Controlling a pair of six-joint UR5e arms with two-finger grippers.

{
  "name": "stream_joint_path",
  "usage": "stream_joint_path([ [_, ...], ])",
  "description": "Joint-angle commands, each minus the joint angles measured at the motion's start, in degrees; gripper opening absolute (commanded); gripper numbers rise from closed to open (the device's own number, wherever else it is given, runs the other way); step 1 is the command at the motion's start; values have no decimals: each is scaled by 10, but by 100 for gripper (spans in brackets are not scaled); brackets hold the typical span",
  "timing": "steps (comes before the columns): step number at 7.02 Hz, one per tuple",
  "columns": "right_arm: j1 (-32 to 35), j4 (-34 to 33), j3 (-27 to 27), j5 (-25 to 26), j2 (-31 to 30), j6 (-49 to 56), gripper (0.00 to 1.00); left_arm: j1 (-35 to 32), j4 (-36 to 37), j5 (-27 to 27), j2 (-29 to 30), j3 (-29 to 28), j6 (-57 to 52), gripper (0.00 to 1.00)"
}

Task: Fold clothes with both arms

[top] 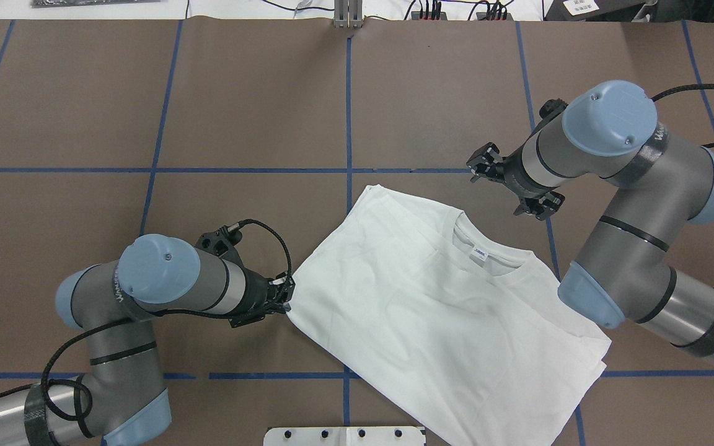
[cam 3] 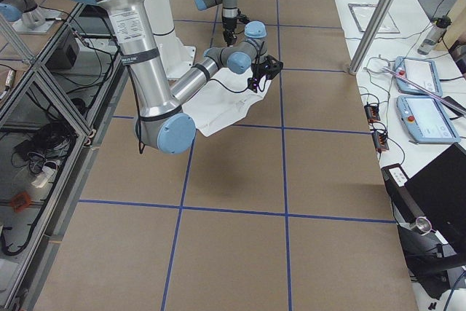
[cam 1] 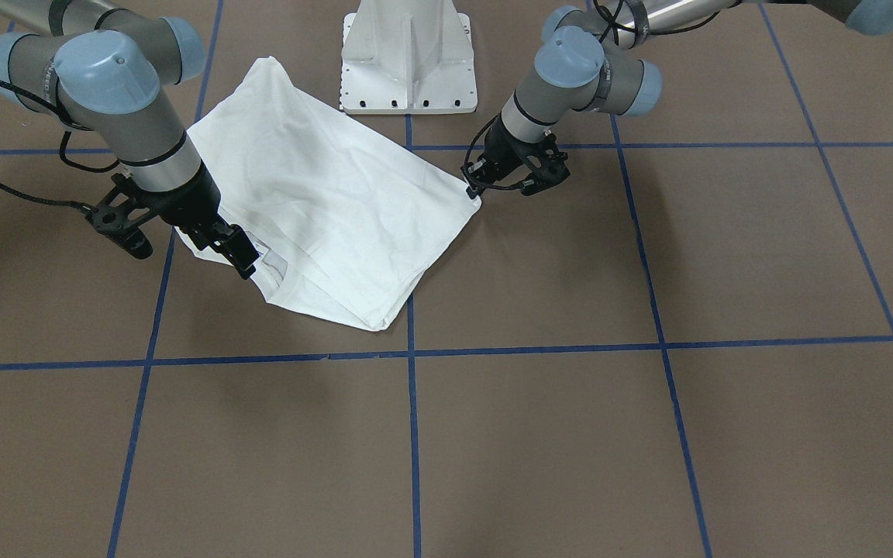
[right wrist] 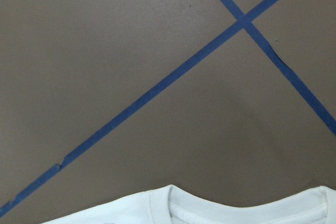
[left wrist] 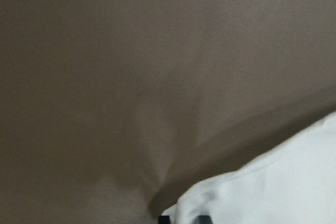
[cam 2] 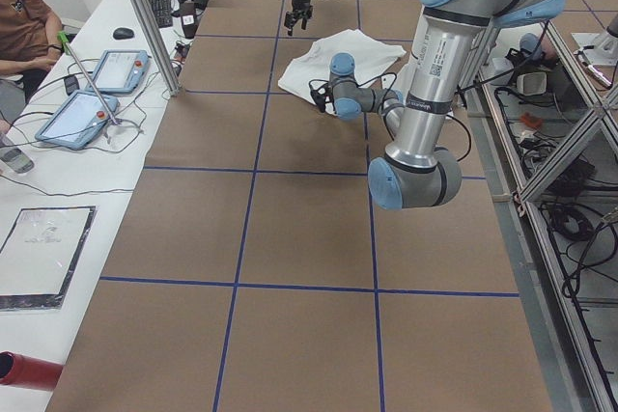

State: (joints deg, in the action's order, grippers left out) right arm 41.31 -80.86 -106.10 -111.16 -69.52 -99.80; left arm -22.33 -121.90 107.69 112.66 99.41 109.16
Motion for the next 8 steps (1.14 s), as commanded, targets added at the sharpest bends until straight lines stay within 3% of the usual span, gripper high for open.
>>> stream_joint_path([
  [1, 0, 0, 0, 0, -1, 0, 100, -51, 8, 0, -2, 1, -83, 0],
  [3, -2, 0, -6, -4, -2, -1, 100, -121, 22, 2, 16, -34, -210, 0],
  [4, -3, 0, -5, -7, -2, -1, 100, -160, 21, 2, 61, -85, -237, 0],
  [5, -4, 0, -6, -8, -1, -1, 100, -188, 7, 2, 125, -166, -241, 0],
  [7, -4, 1, -9, -9, 4, -5, 100, -233, -120, 1, 229, -366, -263, 0],
  [8, -14, 1, -11, -7, 7, -5, 100, -236, -132, -16, 251, -406, -274, 12],
])
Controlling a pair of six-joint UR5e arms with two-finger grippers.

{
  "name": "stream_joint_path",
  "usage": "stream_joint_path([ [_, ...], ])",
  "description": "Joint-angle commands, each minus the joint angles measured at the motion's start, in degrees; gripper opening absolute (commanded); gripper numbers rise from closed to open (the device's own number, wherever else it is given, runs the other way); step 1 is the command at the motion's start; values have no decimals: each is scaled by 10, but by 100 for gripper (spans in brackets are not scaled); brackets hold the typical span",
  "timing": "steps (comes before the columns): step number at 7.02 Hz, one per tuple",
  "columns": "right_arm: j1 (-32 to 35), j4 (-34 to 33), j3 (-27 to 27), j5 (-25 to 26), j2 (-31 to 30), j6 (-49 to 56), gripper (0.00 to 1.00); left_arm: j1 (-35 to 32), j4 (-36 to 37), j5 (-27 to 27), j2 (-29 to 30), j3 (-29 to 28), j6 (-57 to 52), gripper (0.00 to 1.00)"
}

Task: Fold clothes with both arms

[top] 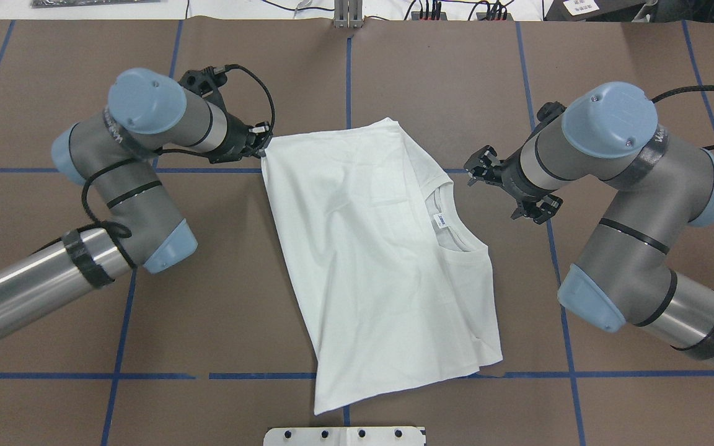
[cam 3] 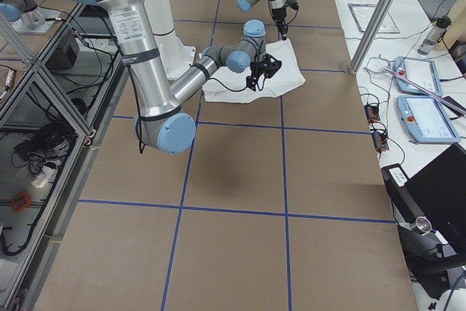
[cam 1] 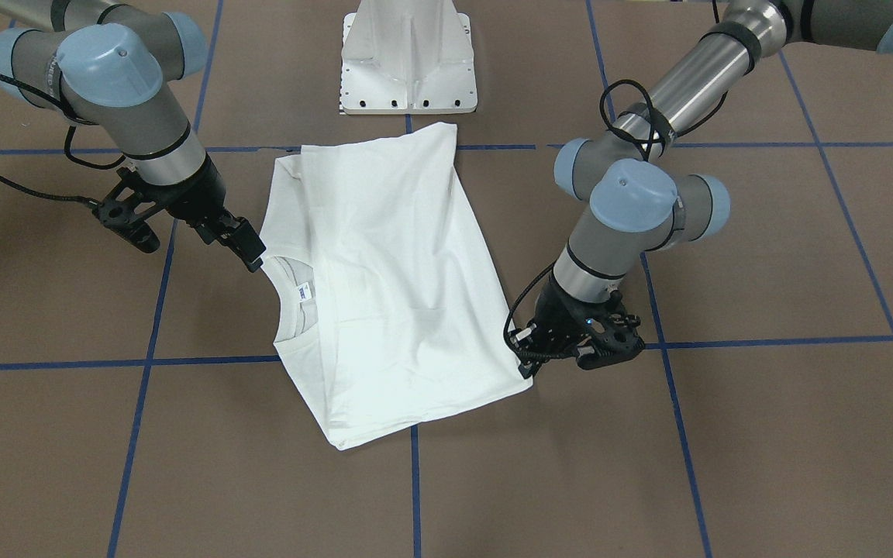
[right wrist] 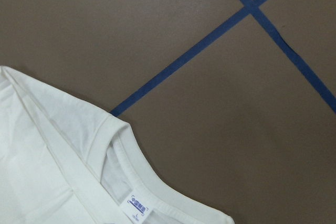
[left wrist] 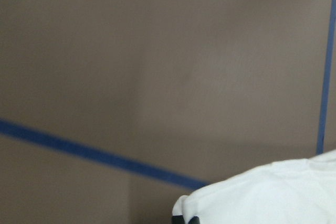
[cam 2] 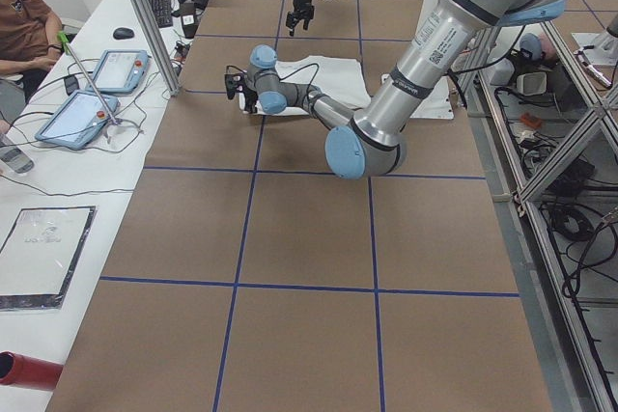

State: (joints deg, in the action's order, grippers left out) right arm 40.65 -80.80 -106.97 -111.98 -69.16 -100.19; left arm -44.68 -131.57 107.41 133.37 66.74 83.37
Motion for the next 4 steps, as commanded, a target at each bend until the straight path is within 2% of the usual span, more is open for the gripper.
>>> stream_joint_path([
  [1, -20, 9, -4, 3, 7, -3, 100, -16, -35, -12, 45, -79, -29, 53],
  [2, -30, 10, -5, 5, 10, -17, 100, -16, -35, -10, 47, -68, -27, 59],
  [4, -72, 10, -12, 20, 25, -51, 100, -17, -28, 30, 0, 21, -26, 60],
])
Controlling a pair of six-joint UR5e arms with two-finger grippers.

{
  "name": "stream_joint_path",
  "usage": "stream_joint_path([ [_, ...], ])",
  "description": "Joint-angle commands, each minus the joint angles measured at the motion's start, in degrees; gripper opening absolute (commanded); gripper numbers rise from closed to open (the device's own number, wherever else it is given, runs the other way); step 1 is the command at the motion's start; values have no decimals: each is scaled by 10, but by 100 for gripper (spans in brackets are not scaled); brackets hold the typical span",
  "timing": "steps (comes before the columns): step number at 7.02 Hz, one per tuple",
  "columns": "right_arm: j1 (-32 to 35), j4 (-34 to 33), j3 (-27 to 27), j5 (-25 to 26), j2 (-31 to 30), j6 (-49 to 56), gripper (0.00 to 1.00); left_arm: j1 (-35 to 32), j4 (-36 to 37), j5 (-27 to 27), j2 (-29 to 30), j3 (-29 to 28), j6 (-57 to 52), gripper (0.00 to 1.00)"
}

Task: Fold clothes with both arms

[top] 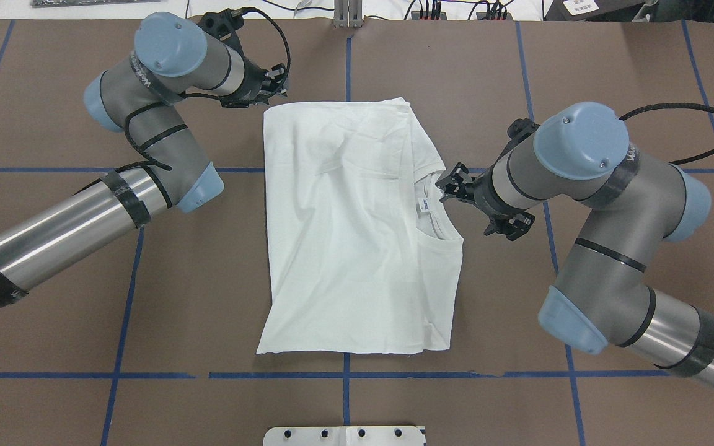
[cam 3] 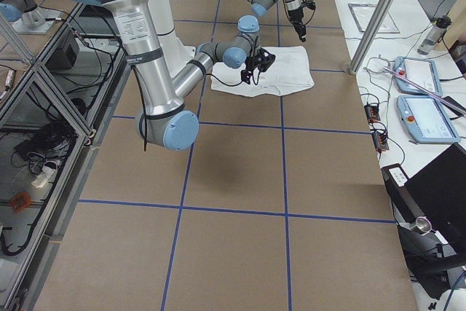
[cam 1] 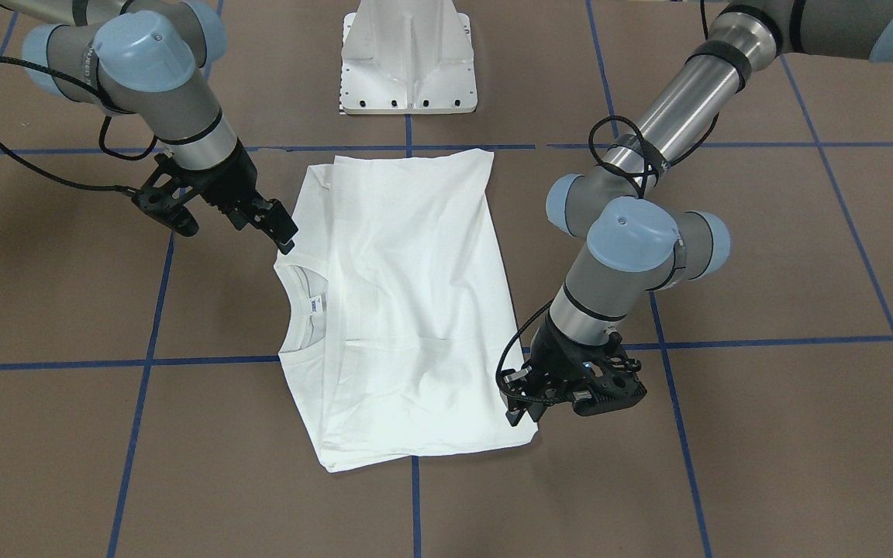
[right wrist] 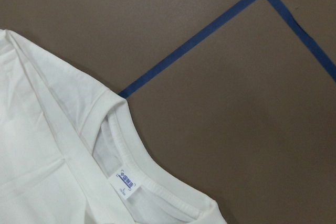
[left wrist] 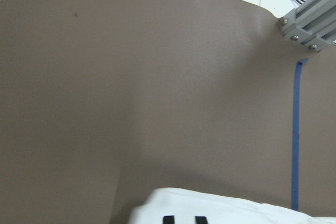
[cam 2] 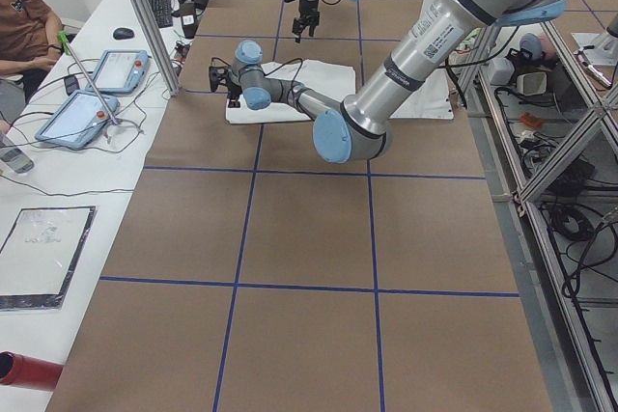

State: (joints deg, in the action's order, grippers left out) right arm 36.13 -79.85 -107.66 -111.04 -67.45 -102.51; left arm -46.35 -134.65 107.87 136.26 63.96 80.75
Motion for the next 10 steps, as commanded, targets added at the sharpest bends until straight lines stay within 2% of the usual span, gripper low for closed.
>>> stream_joint_path([
  [1, -83, 0, -11, 75, 9, -97, 100, -1, 3, 48, -63, 92, 0, 60],
  [2, -137, 0, -20, 142, 8, -142, 100, -1, 4, 48, -69, 98, 0, 60],
  [5, -234, -7, -21, 260, -6, -271, 100, -1, 3, 47, -72, 99, 0, 60],
  [10, -265, -9, -24, 267, -37, -321, 96, -1, 3, 45, -71, 100, 6, 60],
])
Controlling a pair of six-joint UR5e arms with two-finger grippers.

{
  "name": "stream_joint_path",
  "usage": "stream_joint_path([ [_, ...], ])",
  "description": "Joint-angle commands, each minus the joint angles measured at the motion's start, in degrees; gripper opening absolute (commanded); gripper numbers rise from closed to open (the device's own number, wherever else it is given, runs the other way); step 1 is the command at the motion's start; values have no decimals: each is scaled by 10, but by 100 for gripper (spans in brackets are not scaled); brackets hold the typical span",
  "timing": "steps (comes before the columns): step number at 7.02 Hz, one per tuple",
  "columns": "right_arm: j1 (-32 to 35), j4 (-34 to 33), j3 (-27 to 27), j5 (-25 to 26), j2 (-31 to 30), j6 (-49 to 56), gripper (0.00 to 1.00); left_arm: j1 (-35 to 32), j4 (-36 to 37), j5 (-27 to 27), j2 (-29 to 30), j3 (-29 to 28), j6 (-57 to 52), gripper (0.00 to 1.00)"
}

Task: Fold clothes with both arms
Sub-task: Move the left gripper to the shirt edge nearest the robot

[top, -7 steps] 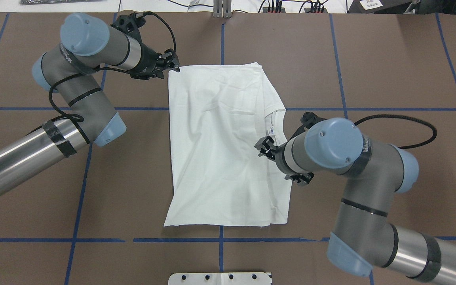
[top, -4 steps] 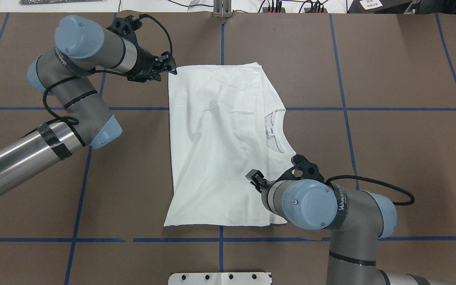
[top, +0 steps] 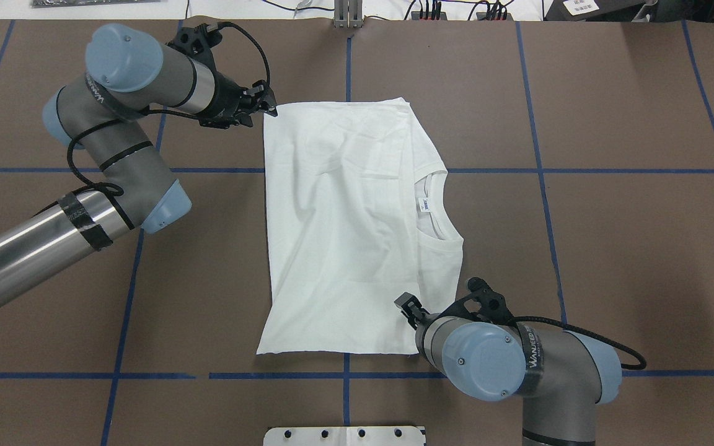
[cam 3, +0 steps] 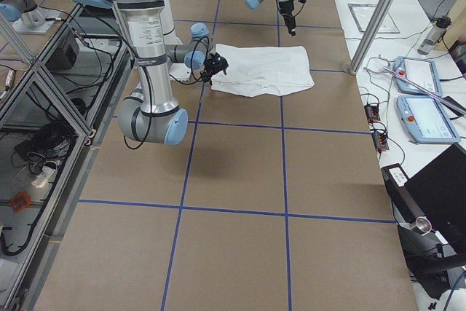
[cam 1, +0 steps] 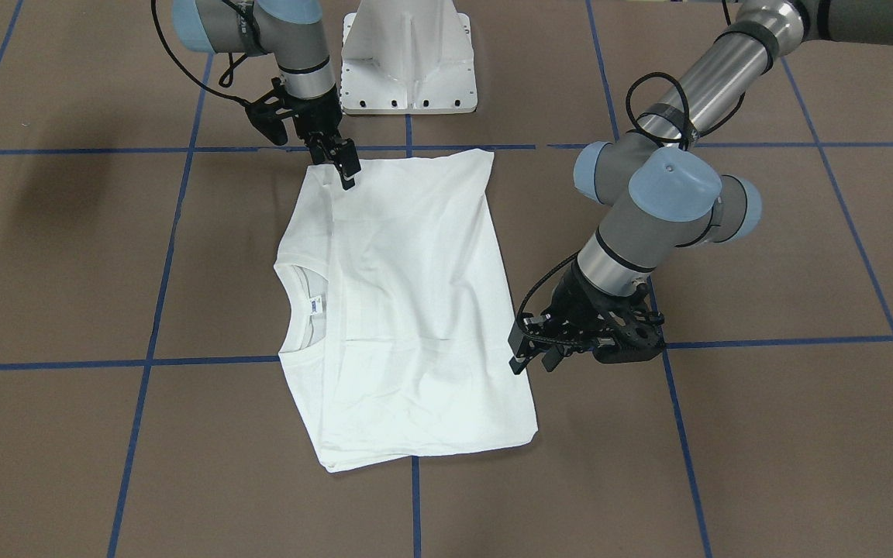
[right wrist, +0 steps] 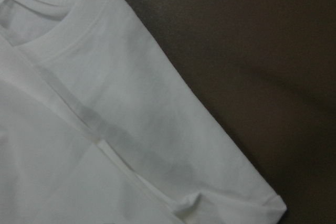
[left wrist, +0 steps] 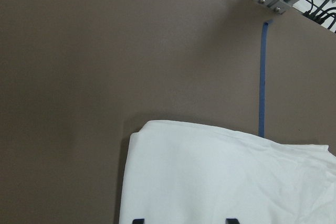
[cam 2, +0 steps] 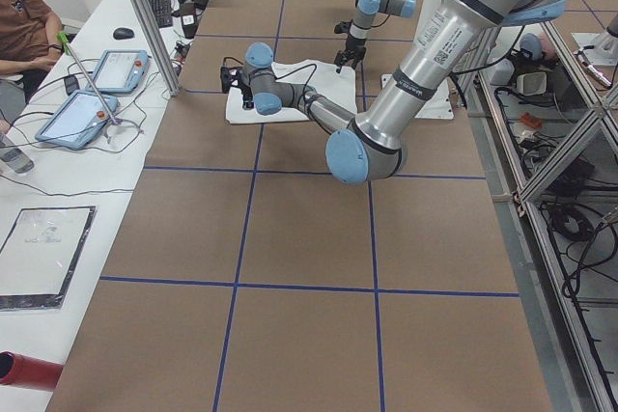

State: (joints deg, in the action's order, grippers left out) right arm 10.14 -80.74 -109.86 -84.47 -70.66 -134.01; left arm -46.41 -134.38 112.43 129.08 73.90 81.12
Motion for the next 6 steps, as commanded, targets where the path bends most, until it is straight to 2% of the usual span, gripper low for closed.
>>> stream_joint_path([
  [1, -5, 0, -1, 1, -4, -7, 88, 0, 0, 0, -1, 0, 3, 60],
  [2, -5, 0, -2, 1, -4, -14, 62, 0, 0, -1, -1, 0, 3, 60],
  [3, -5, 0, -2, 1, -4, -21, 16, 0, 0, -1, -1, 1, 3, 60],
  [5, -5, 0, -2, 1, -5, -22, 0, 0, 0, -1, -4, 8, 5, 60],
  [6, -4, 0, -11, 0, -5, -22, 0, 0, 0, -1, -5, 11, 5, 60],
])
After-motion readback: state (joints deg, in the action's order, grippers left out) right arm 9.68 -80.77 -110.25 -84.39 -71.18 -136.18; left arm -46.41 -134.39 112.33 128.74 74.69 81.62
